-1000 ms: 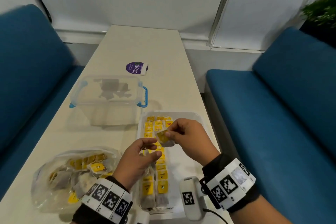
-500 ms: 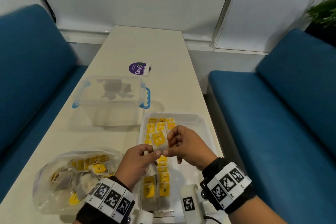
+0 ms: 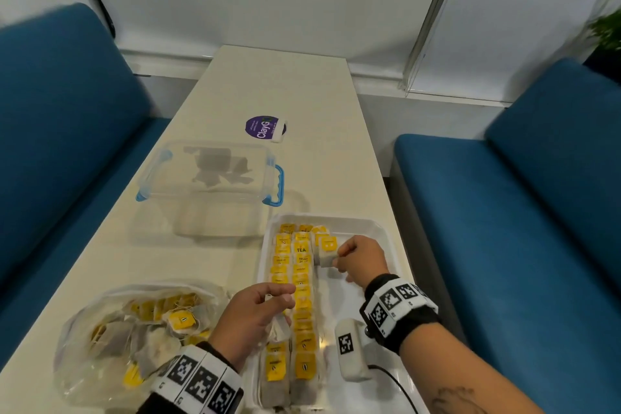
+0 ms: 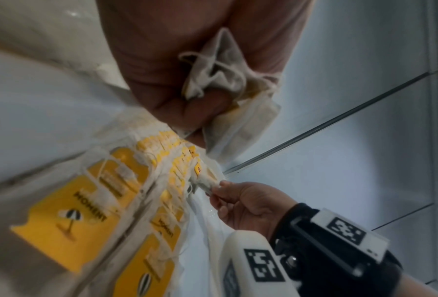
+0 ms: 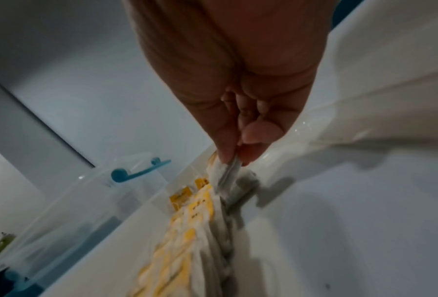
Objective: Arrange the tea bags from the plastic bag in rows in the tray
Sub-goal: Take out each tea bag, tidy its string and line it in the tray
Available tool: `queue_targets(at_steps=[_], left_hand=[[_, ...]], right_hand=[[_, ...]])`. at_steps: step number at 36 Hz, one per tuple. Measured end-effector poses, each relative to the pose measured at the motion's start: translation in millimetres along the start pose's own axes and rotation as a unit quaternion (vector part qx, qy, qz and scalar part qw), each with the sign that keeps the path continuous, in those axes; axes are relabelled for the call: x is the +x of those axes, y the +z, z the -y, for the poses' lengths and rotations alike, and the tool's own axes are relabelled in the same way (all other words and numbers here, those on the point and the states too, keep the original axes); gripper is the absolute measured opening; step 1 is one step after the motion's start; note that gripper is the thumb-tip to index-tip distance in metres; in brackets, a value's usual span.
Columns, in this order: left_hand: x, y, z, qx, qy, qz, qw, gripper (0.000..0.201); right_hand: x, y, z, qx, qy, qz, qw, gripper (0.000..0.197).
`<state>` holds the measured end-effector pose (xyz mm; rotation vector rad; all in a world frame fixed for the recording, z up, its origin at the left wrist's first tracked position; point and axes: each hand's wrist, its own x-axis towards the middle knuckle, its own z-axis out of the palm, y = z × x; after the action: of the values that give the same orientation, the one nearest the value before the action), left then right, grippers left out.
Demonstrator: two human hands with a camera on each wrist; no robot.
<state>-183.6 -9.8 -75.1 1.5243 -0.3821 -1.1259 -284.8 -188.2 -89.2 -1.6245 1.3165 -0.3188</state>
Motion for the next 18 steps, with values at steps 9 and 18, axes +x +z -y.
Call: queue_targets(at_steps=[9, 18], left_hand=[[0, 0, -2, -0.053, -0.01, 0.01, 0.999, 0.011], [0, -1, -4, -0.123, -0.034, 0.027, 0.991, 0.022]], right_hand=[[13, 24, -4, -0.05, 0.029, 0.009, 0.998, 0.028], [-5, 5, 5, 0.022, -0.043, 0.022, 0.999, 0.026]])
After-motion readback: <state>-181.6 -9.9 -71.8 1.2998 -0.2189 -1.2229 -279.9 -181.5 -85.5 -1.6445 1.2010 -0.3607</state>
